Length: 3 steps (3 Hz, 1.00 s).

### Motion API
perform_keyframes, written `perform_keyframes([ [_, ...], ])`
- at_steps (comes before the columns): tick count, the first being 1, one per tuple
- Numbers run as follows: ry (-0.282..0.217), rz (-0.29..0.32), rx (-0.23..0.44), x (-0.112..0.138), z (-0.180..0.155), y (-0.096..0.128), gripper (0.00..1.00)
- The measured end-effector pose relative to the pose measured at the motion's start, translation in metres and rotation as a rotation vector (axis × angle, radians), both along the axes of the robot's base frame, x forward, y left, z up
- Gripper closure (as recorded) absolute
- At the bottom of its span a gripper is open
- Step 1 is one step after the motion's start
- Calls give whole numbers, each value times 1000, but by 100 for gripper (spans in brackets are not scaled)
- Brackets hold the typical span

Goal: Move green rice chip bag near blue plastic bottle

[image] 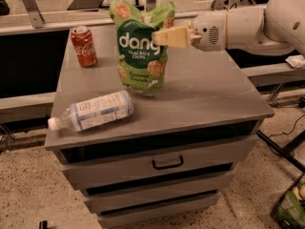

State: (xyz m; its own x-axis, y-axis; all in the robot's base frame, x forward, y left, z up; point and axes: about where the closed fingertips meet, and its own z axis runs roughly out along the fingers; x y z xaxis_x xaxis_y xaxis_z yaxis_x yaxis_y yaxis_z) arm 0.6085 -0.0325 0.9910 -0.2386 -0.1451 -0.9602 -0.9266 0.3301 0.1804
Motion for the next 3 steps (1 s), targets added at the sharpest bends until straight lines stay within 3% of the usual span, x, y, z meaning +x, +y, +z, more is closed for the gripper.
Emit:
perform_keyframes([
  [2, 16, 69, 66, -10, -7, 14, 100],
  [3, 8, 104, 96, -15, -6, 17, 86],
])
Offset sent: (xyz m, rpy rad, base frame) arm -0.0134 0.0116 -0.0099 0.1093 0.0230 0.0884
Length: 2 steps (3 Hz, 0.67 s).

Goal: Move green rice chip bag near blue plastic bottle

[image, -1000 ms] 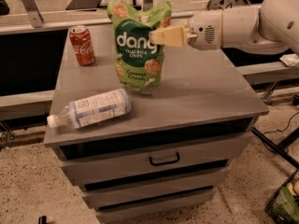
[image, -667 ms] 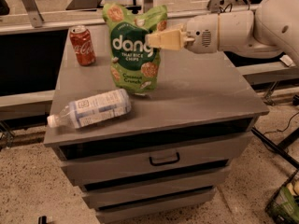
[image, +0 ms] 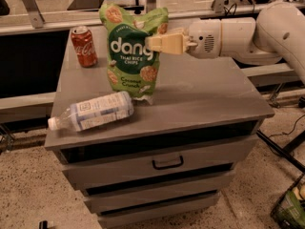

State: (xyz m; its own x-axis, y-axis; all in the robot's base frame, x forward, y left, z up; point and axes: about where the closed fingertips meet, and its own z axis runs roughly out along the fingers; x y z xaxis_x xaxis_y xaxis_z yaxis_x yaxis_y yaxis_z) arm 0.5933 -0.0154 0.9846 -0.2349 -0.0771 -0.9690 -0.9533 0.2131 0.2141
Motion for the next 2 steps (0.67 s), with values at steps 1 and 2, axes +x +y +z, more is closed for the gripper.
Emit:
perform_keyframes([
  [1, -32, 27, -3, -4, 1, 3, 70],
  [2, -38, 35, -5, -6, 1, 6, 45],
])
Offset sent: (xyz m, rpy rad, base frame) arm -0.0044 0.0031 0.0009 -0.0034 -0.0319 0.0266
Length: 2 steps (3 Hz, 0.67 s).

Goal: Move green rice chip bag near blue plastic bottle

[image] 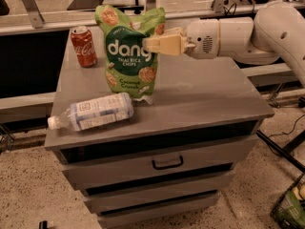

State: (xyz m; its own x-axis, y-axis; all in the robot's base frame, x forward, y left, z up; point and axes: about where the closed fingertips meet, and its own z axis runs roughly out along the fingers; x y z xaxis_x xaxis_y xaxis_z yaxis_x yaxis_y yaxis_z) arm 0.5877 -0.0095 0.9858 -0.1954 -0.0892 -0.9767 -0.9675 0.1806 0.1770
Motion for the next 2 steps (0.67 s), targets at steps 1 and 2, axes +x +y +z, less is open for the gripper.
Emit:
perform_keyframes([
  [1, 0, 5, 0, -1, 0, 3, 21],
  [2, 0, 9, 0, -1, 0, 5, 1],
])
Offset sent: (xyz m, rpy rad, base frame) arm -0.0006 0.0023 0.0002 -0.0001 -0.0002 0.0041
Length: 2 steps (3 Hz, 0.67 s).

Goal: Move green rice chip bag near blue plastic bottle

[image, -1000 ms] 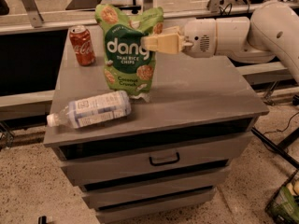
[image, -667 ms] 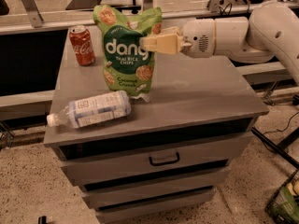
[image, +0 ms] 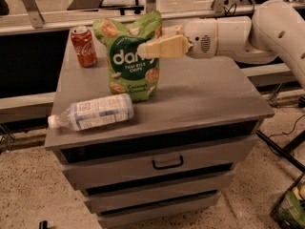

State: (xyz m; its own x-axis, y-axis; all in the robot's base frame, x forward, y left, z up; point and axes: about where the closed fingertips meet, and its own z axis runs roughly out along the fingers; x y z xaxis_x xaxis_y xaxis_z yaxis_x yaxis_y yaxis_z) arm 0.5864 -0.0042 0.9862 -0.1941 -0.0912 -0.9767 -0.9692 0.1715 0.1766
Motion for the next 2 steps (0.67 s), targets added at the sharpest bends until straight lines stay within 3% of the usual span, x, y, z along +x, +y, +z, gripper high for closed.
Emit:
perform_keyframes([
  [2, -1, -33, -19, -2, 1, -11, 0],
])
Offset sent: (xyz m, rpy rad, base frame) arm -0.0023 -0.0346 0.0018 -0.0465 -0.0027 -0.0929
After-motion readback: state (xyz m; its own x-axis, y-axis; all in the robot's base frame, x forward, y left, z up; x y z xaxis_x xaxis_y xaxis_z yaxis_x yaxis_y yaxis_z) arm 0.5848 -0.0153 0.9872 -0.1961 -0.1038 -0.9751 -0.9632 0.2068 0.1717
